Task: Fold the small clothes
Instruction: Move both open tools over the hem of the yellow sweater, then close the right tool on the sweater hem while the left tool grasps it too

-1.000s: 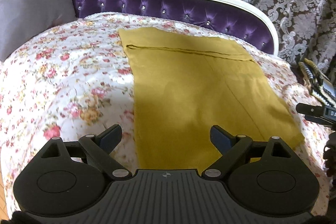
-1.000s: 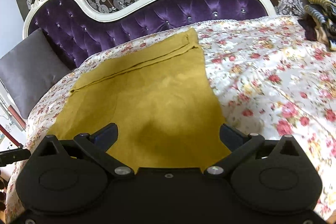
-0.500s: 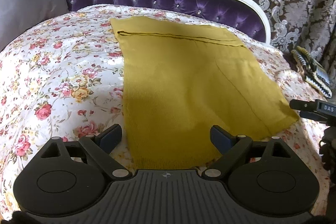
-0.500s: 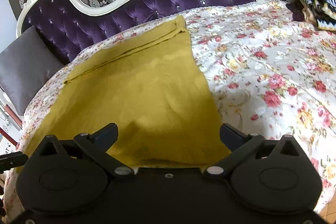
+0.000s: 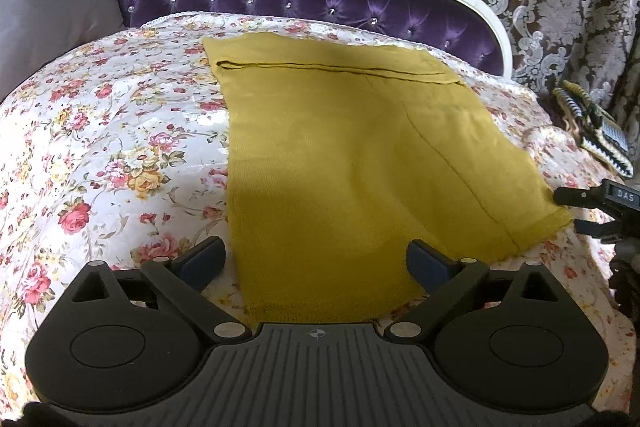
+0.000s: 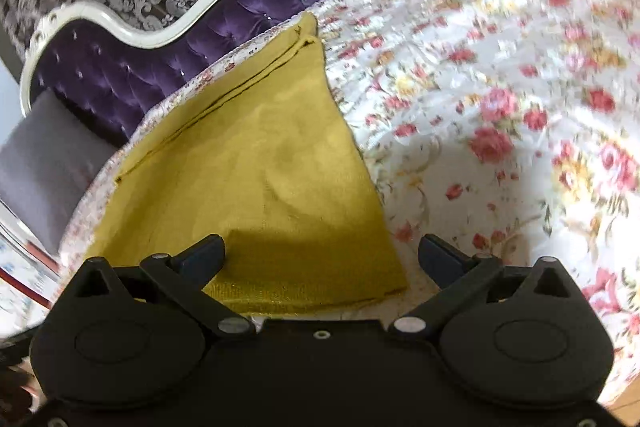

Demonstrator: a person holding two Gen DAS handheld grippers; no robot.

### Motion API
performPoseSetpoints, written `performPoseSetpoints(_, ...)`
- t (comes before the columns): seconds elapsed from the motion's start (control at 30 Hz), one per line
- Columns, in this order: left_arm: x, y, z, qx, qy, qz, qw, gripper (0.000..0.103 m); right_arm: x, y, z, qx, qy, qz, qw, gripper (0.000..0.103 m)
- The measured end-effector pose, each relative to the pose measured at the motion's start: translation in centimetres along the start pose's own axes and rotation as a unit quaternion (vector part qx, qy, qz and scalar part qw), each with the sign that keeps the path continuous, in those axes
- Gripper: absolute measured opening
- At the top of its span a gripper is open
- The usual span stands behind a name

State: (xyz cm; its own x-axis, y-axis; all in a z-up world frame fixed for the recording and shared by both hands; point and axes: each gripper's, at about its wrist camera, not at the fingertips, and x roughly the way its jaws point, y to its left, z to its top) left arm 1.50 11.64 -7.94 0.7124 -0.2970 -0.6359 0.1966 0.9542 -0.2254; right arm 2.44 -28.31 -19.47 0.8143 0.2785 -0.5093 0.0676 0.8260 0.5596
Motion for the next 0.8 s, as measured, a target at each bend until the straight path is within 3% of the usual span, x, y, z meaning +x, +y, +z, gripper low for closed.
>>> performPoseSetpoints(0.13, 0.0, 0.0, 0.0, 0.002, 0.002, -0.001, 1.0000, 0.098, -0.3, -1.8, 0.3, 0.058, 0.002, 0.049, 0.997, 0.103)
performPoseSetpoints(0.2, -0.1, 0.0, 0.1, 0.003, 0.002, -0.002, 1.0000, 0.098, -0.3, -2.6, 0.4, 0.091, 0.005, 0.069, 0.993, 0.096)
performPoseSetpoints(0.27, -0.2, 0.0, 0.0, 0.002, 0.003, -0.002, 1.0000, 0.098, -0.4, -2.9, 0.5, 0.099, 0.008, 0.080, 0.992, 0.063)
performPoseSetpoints(0.3, -0.2, 0.0, 0.0, 0.001, 0.003, -0.003, 1.0000, 0.098, -0.4, -2.7, 0.6, 0.093, 0.010, 0.074, 0.993, 0.056)
performPoseSetpoints(0.37, -0.3, 0.0, 0.0, -0.002, 0.004, -0.005, 1.0000, 0.098, -0.4, -2.3, 0.7, 0.072, 0.019, 0.069, 0.995, 0.024)
performPoseSetpoints(0.4, -0.3, 0.0, 0.0, -0.003, 0.004, -0.005, 1.0000, 0.098, -0.4, -2.0, 0.8, 0.065, 0.019, 0.070, 0.995, 0.018)
performPoseSetpoints(0.67, -0.8, 0.0, -0.3, -0.015, 0.007, -0.010, 0.9998, 0.098, -2.7, -0.6, 2.4, 0.045, -0.048, 0.101, 0.993, 0.018)
performPoseSetpoints(0.8, -1.0, 0.1, -0.4, -0.030, 0.007, -0.011, 0.9995, 0.097, -3.0, 0.4, 3.3, 0.033, -0.057, 0.108, 0.992, 0.018)
